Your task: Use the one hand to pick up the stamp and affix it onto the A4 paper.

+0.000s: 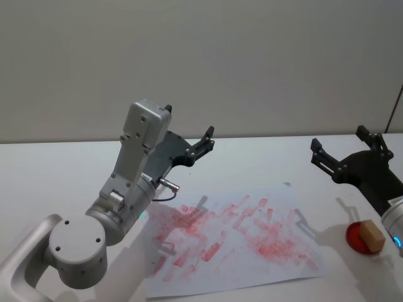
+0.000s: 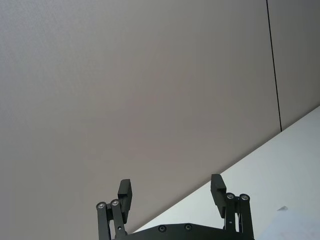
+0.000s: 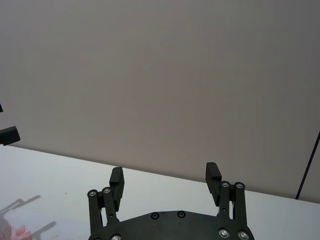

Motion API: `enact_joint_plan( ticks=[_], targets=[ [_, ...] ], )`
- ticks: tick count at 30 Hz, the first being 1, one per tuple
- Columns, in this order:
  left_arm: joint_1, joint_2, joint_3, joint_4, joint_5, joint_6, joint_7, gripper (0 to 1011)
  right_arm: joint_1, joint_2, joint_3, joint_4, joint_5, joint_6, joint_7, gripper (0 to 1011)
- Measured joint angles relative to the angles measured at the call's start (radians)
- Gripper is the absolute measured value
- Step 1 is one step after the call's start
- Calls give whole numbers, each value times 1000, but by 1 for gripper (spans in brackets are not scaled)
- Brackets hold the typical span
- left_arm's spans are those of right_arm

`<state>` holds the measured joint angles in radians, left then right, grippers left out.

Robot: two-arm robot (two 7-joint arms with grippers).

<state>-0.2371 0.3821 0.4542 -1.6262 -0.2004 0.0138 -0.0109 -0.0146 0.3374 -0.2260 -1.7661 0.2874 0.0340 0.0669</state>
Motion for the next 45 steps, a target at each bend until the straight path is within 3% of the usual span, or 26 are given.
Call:
enact_joint_plan(
  ticks=[38,45],
  targets=[
    [0,0,0,0,0,0,0,1001,0,0,1,-1,0,0,0,1001],
    [0,0,0,0,0,0,0,1001,-38,19,9,-29,11,-7,-19,1001]
  ],
)
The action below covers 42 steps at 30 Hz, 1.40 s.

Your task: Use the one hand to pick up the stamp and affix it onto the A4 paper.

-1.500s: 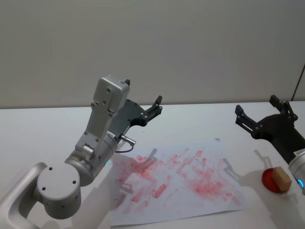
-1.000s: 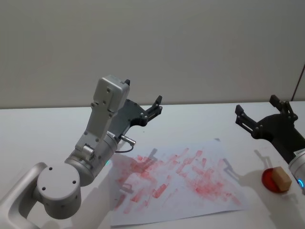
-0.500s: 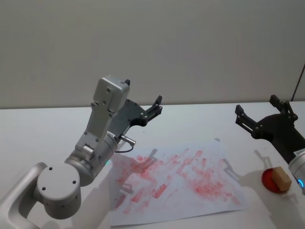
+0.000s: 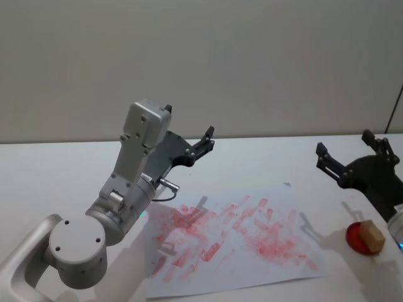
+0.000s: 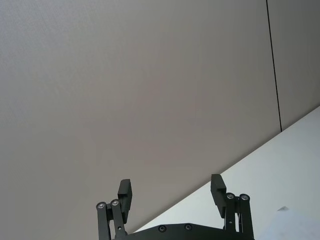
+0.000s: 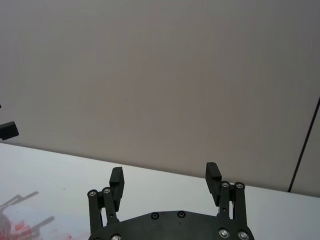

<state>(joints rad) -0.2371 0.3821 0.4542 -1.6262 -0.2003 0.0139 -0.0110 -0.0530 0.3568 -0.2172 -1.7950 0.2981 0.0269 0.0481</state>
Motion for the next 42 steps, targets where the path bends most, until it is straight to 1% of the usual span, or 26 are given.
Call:
enact_joint_plan(
  ticks=[4,7,8,9,11,16,17,21,26,30,42],
  targets=[
    [0,0,0,0,0,0,0,1001,-33,14,5,-21,9,0,-21,1001],
    [0,0,0,0,0,0,0,1001,-79,36,13,-54,22,8,-56,1001],
    [0,0,0,0,0,0,0,1001,-79,36,13,-54,22,8,-56,1001],
    [0,0,0,0,0,0,0,1001,-103,47,17,-67,28,12,-70,1001],
    [0,0,0,0,0,0,0,1001,-132,60,22,-88,36,22,-95,1001],
    [0,0,0,0,0,0,0,1001,-192,87,34,-122,47,47,-140,1001],
    [0,0,0,0,0,0,0,1001,-192,87,34,-122,47,47,-140,1001],
    [0,0,0,0,0,0,0,1001,-229,104,45,-140,53,67,-168,1001],
    [0,0,0,0,0,0,0,1001,-251,112,53,-148,64,90,-183,1001],
    [0,0,0,0,0,0,0,1001,-256,113,56,-148,72,106,-183,1001],
    [0,0,0,0,0,0,0,1001,-254,100,54,-117,88,191,-150,1001]
  ],
)
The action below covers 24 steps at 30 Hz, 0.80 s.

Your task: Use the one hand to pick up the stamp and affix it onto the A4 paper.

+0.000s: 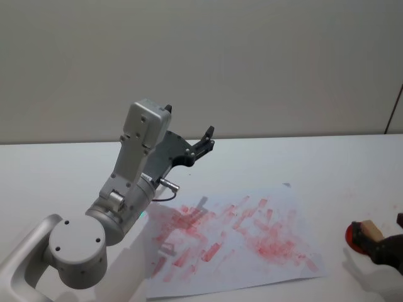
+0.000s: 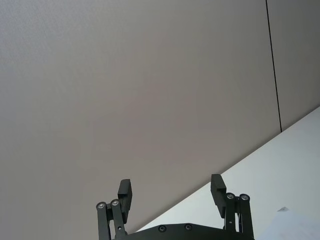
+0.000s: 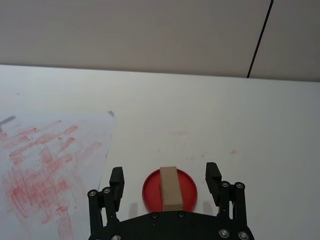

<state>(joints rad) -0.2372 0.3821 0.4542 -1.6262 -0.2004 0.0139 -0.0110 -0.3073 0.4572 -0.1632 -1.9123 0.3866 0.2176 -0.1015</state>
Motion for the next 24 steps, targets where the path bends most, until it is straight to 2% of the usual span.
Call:
enact_joint_plan(
  ticks=[8,20,24],
  targets=[
    [0,0,0,0,0,0,0,1001,3,-10,-5,19,-6,45,9,1001],
    [0,0,0,0,0,0,0,1001,20,-28,-11,49,-32,82,23,1001],
    [0,0,0,0,0,0,0,1001,24,-33,-13,56,-38,88,26,941]
  ],
)
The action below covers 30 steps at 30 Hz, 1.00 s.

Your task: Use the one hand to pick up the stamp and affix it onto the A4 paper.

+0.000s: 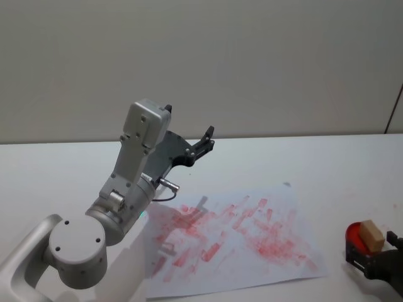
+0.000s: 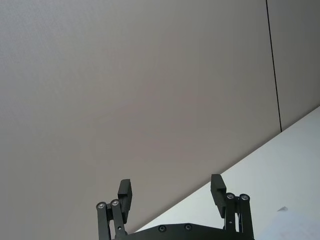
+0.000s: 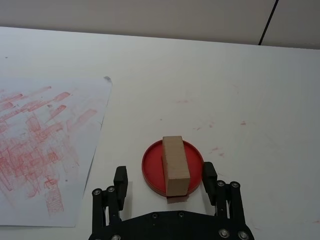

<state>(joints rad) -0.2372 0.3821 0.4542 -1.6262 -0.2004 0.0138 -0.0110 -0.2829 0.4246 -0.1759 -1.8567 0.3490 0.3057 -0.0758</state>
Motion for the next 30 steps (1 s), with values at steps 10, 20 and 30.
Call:
enact_joint_plan(
  ticks=[10,20,30],
  targets=[
    [0,0,0,0,0,0,0,1001,7,-6,-1,10,-8,9,5,676],
    [0,0,0,0,0,0,0,1001,10,-9,-3,14,-12,13,7,346],
    [0,0,0,0,0,0,0,1001,11,-9,-3,15,-14,14,9,214]
  ],
)
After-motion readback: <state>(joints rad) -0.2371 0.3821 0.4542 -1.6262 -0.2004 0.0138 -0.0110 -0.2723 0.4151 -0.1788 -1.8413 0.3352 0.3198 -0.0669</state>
